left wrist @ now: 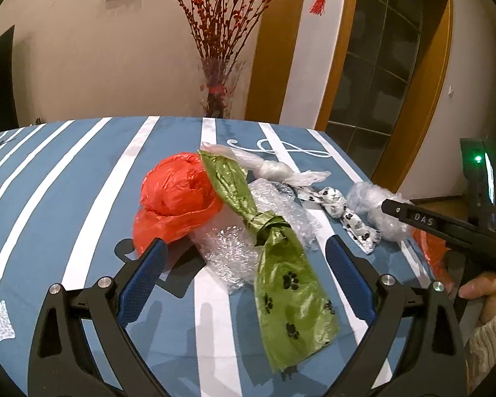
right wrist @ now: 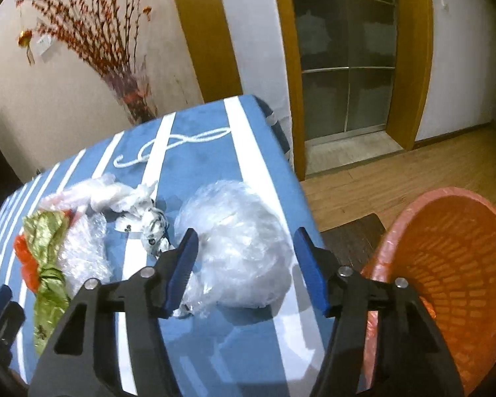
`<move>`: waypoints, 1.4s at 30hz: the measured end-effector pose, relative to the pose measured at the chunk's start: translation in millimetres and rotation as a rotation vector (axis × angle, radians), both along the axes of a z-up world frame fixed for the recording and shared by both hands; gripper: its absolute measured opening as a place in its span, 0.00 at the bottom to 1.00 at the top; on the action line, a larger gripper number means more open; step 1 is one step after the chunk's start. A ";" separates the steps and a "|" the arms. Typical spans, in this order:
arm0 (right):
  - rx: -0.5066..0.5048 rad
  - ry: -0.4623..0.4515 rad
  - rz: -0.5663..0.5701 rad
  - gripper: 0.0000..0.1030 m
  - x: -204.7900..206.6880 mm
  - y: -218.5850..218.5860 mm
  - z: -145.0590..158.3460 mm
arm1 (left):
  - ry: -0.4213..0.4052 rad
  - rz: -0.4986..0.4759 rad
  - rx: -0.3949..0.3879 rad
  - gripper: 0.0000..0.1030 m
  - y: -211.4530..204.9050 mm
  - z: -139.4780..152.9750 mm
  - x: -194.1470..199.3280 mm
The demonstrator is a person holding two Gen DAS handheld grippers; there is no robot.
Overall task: Collect trash
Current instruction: 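Grasp the clear bubble-wrap bag with the right tool while the left tool grasps the green paw-print bag, then carry the green bag in the left tool and clear bag in the right over the basket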
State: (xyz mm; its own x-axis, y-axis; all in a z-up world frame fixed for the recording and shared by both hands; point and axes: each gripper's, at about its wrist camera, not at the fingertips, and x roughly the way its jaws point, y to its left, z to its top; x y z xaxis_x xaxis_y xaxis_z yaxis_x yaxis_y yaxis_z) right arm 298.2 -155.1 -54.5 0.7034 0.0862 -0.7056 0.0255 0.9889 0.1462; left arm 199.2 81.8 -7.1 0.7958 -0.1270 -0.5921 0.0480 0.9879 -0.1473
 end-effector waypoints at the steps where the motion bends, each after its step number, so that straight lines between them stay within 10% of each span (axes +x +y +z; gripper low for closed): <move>1: -0.008 0.006 0.004 0.46 0.8 1.0 -1.9 | 0.002 0.001 0.000 0.92 0.2 -0.8 0.0; 9: -0.020 -0.013 0.006 0.24 -9.7 -2.2 -1.2 | 0.024 -0.003 -0.006 0.92 -2.6 -7.2 8.4; 34: 0.000 -0.028 -0.026 0.23 -45.3 -27.7 -0.1 | 0.121 -0.014 0.056 0.30 -31.0 -20.3 40.4; 42: 0.001 -0.060 -0.025 0.23 -61.8 -31.1 9.2 | 0.074 -0.030 0.031 0.29 -29.3 -6.2 28.1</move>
State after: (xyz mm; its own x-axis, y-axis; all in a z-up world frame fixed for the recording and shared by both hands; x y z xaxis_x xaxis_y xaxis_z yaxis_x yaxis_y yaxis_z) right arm 236.4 -186.2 -45.3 0.7465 0.0685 -0.6619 0.0418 0.9879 0.1493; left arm 227.3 52.5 -13.3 0.7458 -0.1310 -0.6532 0.0678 0.9903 -0.1213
